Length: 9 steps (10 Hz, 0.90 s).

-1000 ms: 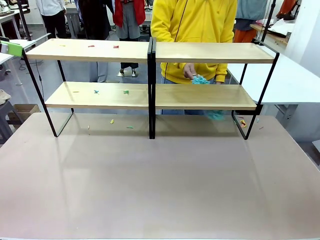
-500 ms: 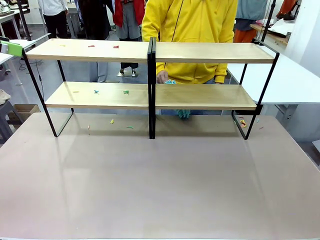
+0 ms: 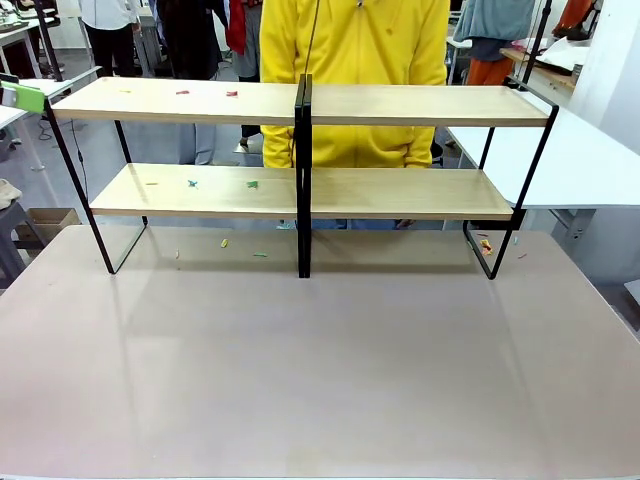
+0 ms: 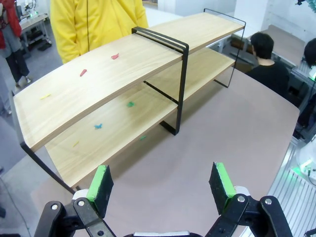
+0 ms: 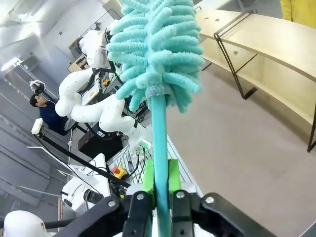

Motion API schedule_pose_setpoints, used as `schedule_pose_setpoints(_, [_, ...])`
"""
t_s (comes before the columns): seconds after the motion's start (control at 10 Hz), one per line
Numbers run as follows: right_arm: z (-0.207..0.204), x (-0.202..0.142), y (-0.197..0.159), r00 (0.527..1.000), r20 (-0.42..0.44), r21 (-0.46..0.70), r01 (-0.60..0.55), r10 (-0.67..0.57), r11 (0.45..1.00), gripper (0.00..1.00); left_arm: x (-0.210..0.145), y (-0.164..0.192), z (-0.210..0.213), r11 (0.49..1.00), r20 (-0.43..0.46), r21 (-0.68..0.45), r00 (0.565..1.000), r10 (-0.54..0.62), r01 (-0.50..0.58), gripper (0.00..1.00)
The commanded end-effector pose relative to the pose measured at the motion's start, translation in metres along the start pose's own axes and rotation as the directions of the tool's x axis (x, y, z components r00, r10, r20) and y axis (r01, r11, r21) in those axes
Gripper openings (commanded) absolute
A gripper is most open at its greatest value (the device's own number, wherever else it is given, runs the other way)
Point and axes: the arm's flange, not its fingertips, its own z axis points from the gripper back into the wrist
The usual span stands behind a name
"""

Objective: Clean the shelves.
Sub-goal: Clean a randomly selected level of the Shelf with the Duster, then clean another randomly selected level of the Shelf with the Duster.

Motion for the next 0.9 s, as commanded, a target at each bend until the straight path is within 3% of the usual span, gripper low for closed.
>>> schedule_pose_setpoints(0.0, [0.0013,0.0034,0.0029,1.0,0.007,0.009,-0.012,0.012,1.0,0.13,0.0002,-0.0001,-0.0016,1.0,0.003,0.001,1.0,-0.001,0.001,1.0])
schedule_pose_setpoints(0.8, [0.0013,0.0034,0.0029,1.0,0.007,0.009,-0.012,0.012,1.0,0.13,0.0002,-0.0001,-0.0016,1.0,0.003,0.001,1.0,-0.001,0.001,1.0])
